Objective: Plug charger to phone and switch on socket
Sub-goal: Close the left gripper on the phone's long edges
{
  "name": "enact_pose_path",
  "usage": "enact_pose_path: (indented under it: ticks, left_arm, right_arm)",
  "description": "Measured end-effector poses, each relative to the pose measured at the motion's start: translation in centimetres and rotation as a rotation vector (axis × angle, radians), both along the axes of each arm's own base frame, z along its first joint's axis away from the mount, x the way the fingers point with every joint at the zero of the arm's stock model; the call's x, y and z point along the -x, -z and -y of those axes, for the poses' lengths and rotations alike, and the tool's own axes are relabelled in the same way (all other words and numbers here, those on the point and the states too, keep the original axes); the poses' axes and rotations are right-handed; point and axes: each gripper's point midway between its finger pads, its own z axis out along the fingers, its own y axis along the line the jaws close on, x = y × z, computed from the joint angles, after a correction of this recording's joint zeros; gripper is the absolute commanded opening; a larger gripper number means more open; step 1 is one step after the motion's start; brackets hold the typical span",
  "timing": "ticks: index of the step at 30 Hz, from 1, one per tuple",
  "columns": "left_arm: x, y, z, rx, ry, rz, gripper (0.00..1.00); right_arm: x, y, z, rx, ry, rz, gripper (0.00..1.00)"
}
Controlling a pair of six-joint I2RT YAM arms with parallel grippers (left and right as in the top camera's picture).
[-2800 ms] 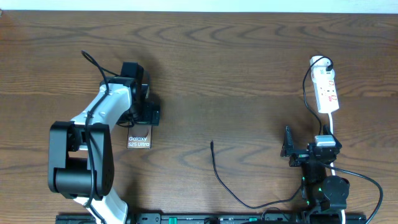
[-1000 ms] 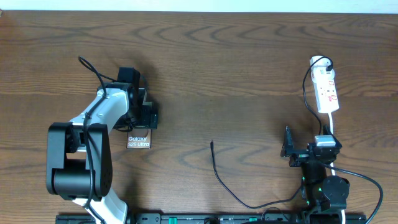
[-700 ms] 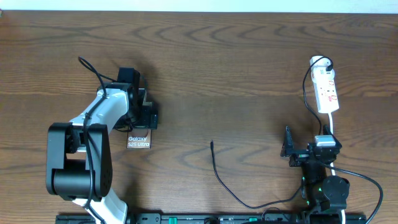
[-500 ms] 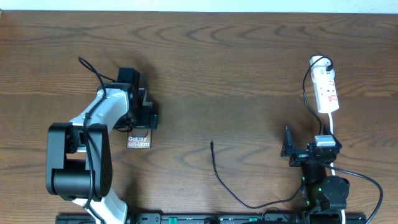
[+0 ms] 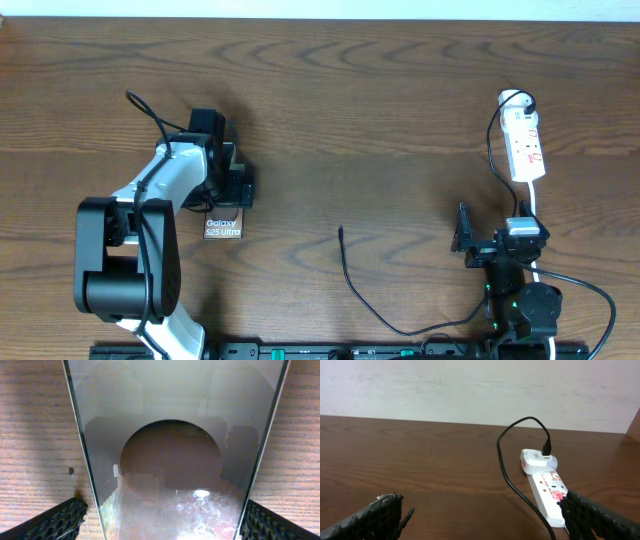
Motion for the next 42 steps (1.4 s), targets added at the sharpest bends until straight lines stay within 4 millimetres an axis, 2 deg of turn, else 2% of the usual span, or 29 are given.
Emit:
enact_pose_path:
  ticks: [10, 24, 32, 36, 40, 42]
  left_arm:
    - [0.1, 0.01, -0.01, 0.0, 0.0, -0.004, 0.86]
    - [0.12, 0.01, 0.04, 0.002, 0.0, -0.005, 0.83]
    - [0.12, -0.01, 0.04, 0.002, 0.0, -0.004, 0.76]
    - [0.12, -0.04, 0.05, 0.003, 0.0, -0.004, 0.66]
    - [0.12, -0.04, 0.05, 0.003, 0.0, -0.004, 0.35]
    - [0.11, -0.05, 0.05, 0.003, 0.0, -0.003, 0.12]
  right_arm:
    - [0.0, 0.0, 0.0, 0.0, 0.0, 0.0, 0.99]
    - [0.0, 0.0, 0.0, 0.0, 0.0, 0.0, 0.99]
    - [0.0, 0.0, 0.0, 0.0, 0.0, 0.0, 0.99]
    - [0.0, 0.0, 0.0, 0.0, 0.0, 0.0, 0.99]
    - [0.0, 0.0, 0.0, 0.0, 0.0, 0.0, 0.99]
    - [0.0, 0.0, 0.0, 0.0, 0.0, 0.0, 0.99]
